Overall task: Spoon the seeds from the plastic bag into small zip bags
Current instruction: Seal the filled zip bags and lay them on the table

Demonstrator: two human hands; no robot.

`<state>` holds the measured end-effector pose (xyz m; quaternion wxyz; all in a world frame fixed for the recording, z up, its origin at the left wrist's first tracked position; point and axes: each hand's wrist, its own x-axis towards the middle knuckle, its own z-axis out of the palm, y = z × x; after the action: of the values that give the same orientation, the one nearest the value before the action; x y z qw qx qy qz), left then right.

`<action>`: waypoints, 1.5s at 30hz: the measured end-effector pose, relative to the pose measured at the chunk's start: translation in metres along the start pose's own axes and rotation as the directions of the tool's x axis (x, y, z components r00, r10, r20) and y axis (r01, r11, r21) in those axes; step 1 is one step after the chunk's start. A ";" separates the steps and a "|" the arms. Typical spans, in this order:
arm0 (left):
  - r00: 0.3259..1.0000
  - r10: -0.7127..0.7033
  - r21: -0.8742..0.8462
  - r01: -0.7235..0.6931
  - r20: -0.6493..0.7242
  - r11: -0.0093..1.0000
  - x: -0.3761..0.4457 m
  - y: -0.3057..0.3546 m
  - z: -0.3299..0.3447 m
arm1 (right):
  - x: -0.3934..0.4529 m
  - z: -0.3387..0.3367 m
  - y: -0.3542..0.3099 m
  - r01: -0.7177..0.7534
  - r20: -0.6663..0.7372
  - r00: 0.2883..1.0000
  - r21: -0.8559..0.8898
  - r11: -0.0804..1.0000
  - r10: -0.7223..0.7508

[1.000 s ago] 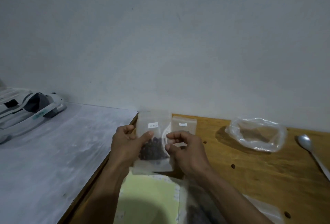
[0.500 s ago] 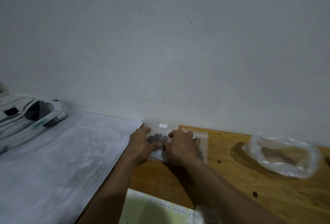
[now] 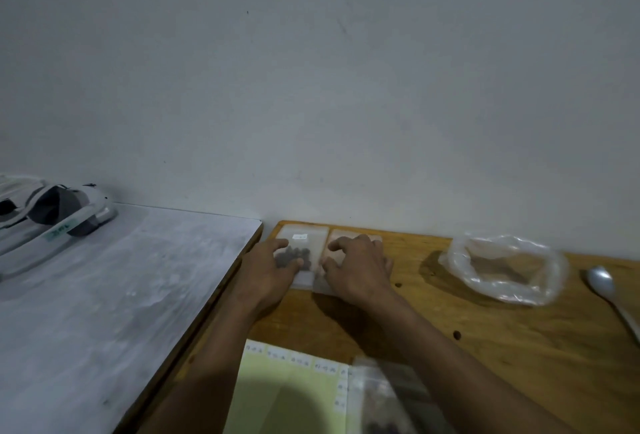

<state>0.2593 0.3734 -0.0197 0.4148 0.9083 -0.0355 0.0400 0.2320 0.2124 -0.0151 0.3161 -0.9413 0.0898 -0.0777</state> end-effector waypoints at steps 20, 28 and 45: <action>0.955 0.125 0.291 -0.203 0.268 0.935 -0.137 0.044 0.048 | -0.123 -0.075 0.088 0.144 0.333 0.937 -0.095 0.985 -0.105; 0.992 0.090 -0.315 -0.059 0.086 0.947 -0.129 0.058 0.027 | -0.105 -0.098 0.084 0.065 0.200 0.970 0.343 0.937 -0.141; 0.982 -0.101 -0.710 -0.043 -0.160 0.703 -0.119 0.046 -0.055 | -0.086 -0.074 -0.018 0.127 -0.014 0.982 0.783 0.609 -0.187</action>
<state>0.1340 0.3883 0.0384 0.7347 0.6707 0.0050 0.1014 0.1358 0.2017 0.0464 0.6874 -0.7173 -0.0466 -0.1040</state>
